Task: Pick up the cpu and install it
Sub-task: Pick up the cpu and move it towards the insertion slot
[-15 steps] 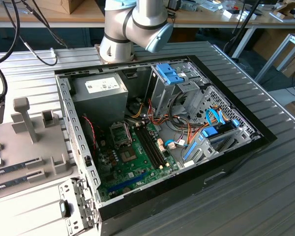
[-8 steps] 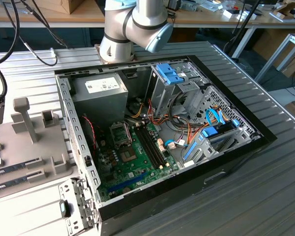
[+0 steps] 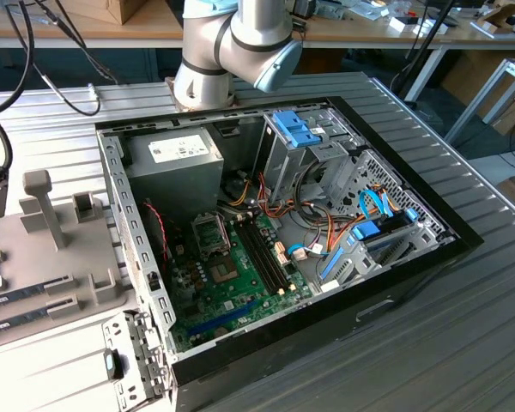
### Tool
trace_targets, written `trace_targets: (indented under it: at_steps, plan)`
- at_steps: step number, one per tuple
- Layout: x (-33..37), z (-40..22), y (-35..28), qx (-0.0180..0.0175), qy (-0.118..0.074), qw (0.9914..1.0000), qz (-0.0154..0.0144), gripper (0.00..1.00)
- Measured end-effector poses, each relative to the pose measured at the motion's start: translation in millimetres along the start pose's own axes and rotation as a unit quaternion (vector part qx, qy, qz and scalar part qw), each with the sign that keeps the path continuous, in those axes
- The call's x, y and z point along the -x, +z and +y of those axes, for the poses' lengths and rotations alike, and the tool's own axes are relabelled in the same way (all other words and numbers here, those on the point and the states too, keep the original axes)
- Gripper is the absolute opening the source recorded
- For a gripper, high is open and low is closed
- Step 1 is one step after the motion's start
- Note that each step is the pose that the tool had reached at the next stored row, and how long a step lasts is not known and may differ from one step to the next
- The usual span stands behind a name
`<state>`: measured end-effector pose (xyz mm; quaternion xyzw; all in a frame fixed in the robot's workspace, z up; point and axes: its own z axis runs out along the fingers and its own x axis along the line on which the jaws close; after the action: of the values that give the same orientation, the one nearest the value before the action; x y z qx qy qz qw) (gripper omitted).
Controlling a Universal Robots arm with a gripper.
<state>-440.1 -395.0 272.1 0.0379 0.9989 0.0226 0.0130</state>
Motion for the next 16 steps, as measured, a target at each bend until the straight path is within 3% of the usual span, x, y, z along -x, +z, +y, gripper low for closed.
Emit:
trace_targets:
  at_steps: [16]
  plan:
    - [-1.4, -0.2, 1.8, 0.0, 0.0, 1.0, 0.0, 0.48]
